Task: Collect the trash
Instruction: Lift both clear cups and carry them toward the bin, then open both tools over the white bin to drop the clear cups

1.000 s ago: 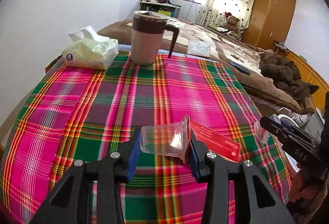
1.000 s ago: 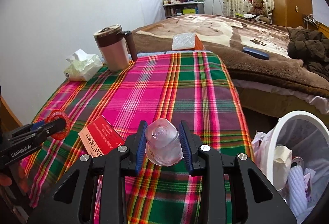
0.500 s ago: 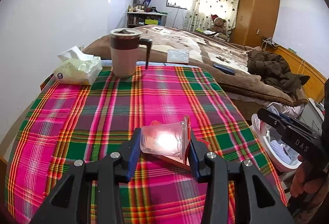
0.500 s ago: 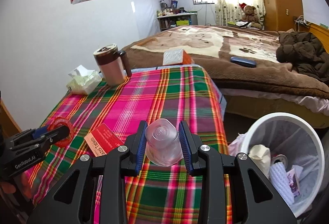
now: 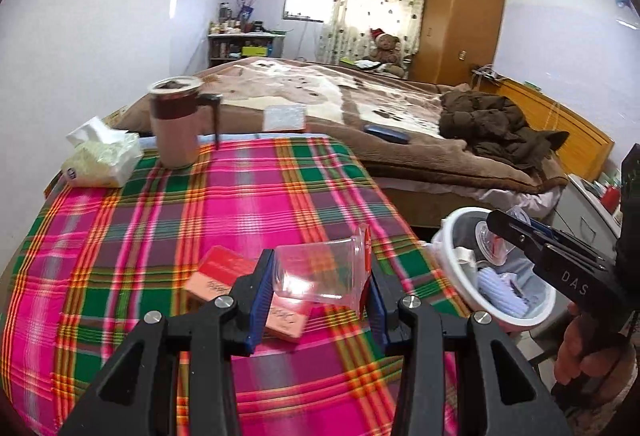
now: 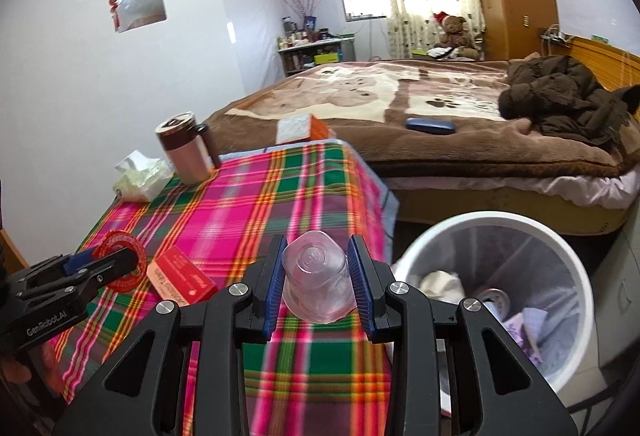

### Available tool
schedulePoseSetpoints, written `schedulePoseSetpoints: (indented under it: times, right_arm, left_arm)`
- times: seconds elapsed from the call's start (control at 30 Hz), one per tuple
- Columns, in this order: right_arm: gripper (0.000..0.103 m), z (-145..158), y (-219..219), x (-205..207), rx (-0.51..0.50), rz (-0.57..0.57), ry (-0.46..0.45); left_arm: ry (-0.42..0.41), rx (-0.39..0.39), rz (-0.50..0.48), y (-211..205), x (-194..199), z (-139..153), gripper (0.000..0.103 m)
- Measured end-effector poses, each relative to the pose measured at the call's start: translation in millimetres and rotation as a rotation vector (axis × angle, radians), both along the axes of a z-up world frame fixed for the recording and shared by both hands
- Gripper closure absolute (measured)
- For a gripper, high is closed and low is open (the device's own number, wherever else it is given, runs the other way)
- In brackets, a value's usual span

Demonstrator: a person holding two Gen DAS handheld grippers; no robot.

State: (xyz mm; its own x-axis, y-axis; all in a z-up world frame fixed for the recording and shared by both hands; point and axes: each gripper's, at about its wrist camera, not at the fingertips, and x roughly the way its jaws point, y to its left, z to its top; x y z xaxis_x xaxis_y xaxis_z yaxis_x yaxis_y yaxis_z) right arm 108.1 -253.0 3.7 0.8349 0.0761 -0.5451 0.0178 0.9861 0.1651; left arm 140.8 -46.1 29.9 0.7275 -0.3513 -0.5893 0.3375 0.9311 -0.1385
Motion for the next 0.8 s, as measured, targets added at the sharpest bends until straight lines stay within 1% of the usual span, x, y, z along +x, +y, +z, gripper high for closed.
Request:
schedulePoseSetpoints:
  times: [0.43,0.6,0.8]
  right_arm:
    - [0.07,4,-47,-18,-0.006,-0.112,-0.017]
    - [0.07,0,-69,-23,0.003,-0.16,0.001]
    - [0.07,-7,-94,-28,-0.01,-0.212,0.031]
  left_arm:
    - [-0.016,0.008,-0.131,-66,-11,6,0.06]
    - [-0.009,-0.001,-0.185,-96,-11,5,0.06]
    - [0.024,0.0,-0.262,-138,-11,-5,0.06]
